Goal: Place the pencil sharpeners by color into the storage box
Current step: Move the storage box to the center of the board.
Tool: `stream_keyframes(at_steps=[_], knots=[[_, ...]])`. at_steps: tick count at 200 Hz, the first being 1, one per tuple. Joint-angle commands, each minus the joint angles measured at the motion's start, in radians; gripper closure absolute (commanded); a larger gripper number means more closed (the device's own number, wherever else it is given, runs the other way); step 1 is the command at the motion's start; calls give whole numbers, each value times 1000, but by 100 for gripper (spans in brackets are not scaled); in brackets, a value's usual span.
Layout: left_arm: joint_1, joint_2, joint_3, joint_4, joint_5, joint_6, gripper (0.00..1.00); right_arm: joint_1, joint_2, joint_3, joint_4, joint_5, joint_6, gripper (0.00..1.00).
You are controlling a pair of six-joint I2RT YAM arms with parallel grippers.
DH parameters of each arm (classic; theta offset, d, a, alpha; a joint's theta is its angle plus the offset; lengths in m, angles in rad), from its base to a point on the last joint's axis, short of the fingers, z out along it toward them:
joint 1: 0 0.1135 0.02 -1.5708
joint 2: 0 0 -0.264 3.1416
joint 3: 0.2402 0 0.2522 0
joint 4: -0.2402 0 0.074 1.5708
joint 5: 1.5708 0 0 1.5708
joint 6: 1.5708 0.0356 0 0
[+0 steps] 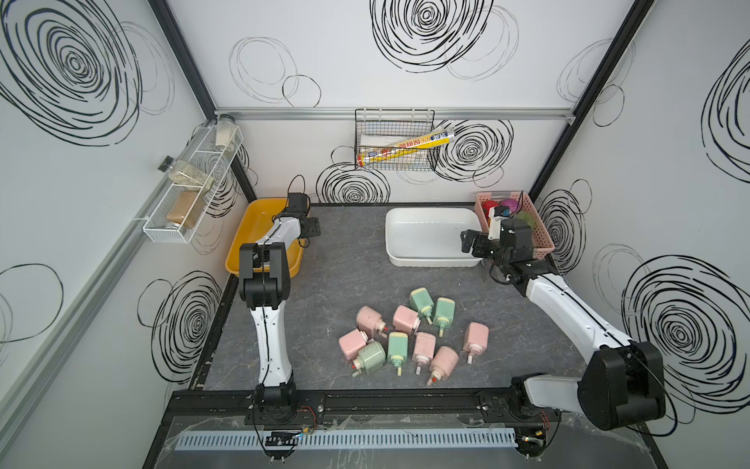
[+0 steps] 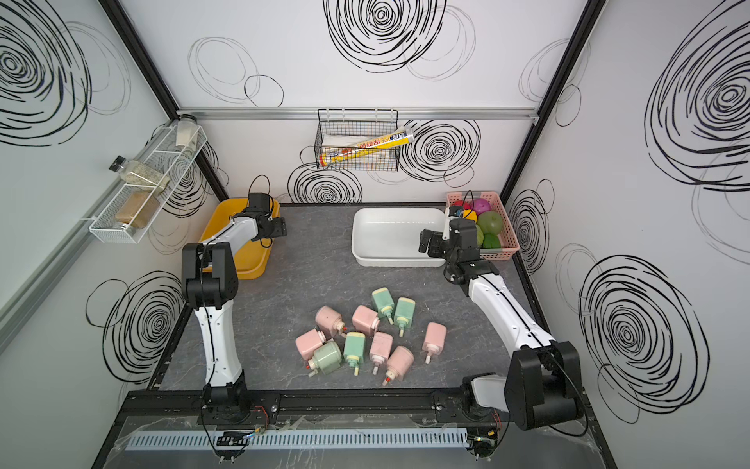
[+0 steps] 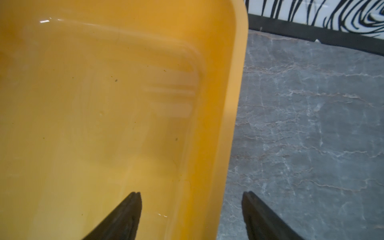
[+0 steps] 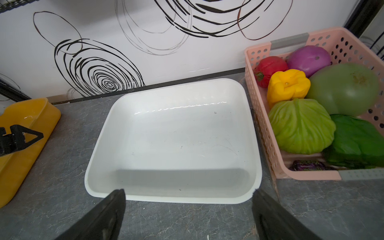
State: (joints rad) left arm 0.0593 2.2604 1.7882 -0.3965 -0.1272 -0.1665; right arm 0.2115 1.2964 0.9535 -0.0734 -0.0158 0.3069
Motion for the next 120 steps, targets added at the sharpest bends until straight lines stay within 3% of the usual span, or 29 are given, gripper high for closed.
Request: stream_keyframes(at_steps=[1, 50, 120], knots=[[-4, 23, 42, -15, 9, 24, 29, 17, -9, 6, 11, -15, 9, 2], [-19, 11, 28, -6, 6, 31, 53, 32, -8, 5, -8, -7, 9, 2], [-51, -17, -25, 37, 11, 27, 68, 37, -21, -12, -33, -4, 15, 3]])
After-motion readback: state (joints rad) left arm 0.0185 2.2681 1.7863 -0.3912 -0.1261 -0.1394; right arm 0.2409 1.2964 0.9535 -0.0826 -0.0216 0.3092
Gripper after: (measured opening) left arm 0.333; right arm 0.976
